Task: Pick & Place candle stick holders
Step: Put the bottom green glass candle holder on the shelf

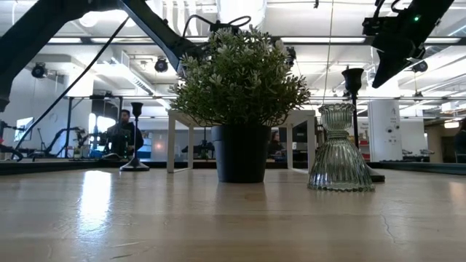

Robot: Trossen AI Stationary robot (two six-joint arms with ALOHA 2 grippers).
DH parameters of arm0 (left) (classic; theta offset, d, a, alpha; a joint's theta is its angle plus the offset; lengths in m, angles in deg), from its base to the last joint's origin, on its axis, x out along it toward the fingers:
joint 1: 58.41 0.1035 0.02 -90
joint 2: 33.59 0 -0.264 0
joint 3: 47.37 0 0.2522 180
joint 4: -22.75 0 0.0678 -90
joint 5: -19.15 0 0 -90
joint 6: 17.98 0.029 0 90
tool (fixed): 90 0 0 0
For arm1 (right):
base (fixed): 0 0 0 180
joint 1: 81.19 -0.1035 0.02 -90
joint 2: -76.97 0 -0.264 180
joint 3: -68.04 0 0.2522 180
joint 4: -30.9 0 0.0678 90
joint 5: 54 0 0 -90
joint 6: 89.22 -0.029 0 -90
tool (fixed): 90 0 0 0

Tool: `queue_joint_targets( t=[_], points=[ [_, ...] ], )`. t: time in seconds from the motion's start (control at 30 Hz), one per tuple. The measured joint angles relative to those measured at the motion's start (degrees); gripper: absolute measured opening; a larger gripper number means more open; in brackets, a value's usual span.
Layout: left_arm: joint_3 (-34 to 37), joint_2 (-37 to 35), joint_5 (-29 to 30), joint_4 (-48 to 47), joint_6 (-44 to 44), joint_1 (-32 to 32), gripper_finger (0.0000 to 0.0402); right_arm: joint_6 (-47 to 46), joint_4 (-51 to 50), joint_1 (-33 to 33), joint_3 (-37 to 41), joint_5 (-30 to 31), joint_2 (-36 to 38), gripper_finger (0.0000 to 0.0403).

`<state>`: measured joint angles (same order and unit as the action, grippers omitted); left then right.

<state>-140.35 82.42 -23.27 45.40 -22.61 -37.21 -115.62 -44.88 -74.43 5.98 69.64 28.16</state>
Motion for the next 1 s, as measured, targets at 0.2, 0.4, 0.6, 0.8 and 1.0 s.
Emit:
queue_joint_targets(
  t=[0.2, 0.4, 0.6, 0.8, 1.0],
  points=[
    [0.0, 0.0, -2.1, -1.0, -1.5, 0.6, 0.0133, 0.1, 0.0, 0.0, 0.0, 0.0, 0.0, 0.0013],
    [0.0, 0.0, -2.1, -2.0, -1.9, 1.4, 0.0133, 0.1, 0.0, 0.0, 0.0, 0.0, 0.0, 0.0013],
    [0.0, -0.1, -4.8, -2.7, -3.0, 2.3, 0.0133, 0.1, 0.1, 0.0, 0.0, 0.0, 0.0, 0.0013],
    [0.0, -0.1, -6.4, -2.9, -3.4, 2.6, 0.0133, 0.1, 0.3, 0.0, 0.0, 0.0, 0.0, 0.0013],
    [0.0, -0.2, -7.8, -3.4, -3.6, 2.7, 0.0133, 0.5, 0.7, 0.0, 0.0, 0.0, 0.0, 0.0013]
  ],
)
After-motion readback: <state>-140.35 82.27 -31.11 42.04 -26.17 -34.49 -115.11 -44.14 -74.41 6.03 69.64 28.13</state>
